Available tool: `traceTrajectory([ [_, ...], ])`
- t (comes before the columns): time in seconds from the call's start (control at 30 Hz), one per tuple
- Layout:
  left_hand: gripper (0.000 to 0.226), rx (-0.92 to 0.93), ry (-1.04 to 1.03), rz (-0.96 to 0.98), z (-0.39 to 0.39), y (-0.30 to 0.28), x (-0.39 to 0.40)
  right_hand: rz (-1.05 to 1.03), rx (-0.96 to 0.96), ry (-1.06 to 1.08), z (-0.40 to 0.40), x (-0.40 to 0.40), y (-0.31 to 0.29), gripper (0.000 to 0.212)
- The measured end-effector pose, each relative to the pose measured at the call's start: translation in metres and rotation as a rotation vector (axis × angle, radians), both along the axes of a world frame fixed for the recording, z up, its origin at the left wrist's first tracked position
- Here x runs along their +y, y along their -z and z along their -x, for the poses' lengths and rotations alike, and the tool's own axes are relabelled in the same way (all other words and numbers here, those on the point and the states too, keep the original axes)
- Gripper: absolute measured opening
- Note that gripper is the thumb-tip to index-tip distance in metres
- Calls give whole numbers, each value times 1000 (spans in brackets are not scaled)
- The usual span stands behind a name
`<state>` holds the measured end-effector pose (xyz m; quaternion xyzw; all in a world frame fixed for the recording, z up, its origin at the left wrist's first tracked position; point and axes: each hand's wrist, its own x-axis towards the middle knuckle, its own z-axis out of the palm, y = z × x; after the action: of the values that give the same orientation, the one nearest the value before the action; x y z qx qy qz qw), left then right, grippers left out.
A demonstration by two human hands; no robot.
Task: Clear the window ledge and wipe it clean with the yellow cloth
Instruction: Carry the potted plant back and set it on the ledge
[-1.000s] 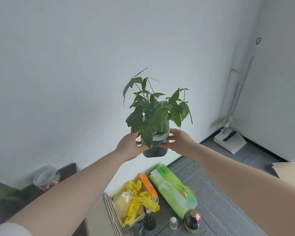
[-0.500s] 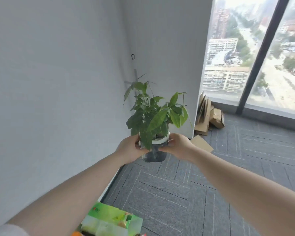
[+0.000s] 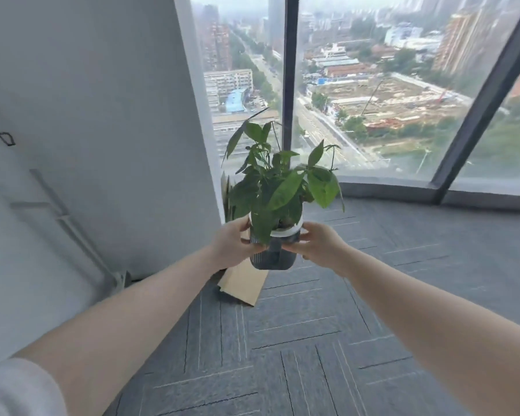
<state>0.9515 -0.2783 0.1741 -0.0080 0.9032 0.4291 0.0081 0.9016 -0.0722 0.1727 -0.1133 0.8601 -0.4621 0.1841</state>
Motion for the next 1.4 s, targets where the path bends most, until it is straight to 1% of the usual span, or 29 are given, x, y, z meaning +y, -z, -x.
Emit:
traceTrajectory([
  [0.1, 26, -18, 107, 12, 66, 2, 37, -15, 2, 90, 49, 39, 5, 38],
  [0.23, 27, -20, 189, 33, 154, 7, 88, -11, 9, 166, 122, 91, 13, 34],
  [0.47, 34, -47, 205, 68, 307, 7, 168, 12, -2, 153, 268, 172, 11, 39],
  [0.6, 57, -29, 231, 63, 389, -2, 201, 21, 5, 173, 341, 207, -3, 37],
  [0.63, 56, -22, 230, 64, 407, -4, 208, 26, 8, 181, 358, 214, -6, 38],
  [0.73, 34, -15, 228, 59, 461, -6, 231, 21, 22, 209, 411, 236, -8, 39],
  [0.8, 27, -20, 240, 57, 500, -4, 244, 16, 15, 237, 446, 249, -5, 38],
  [0.93, 30, -20, 313, 15, 580, -2, 273, 35, 6, 304, 516, 276, 2, 35],
  [1.07, 37, -16, 383, -17, 675, 0, 311, -41, 15, 375, 598, 311, 4, 34],
  [1.17, 34, -38, 464, -34, 743, -8, 344, -39, 11, 451, 657, 342, -3, 29],
  [1.23, 32, -15, 496, -9, 784, -13, 366, -34, 26, 480, 693, 363, -6, 33],
  [1.3, 36, 3, 512, 11, 824, -14, 385, -40, 49, 494, 728, 381, -8, 37],
  [1.4, 40, -21, 541, 35, 883, -3, 411, -71, 35, 510, 778, 407, -2, 41],
])
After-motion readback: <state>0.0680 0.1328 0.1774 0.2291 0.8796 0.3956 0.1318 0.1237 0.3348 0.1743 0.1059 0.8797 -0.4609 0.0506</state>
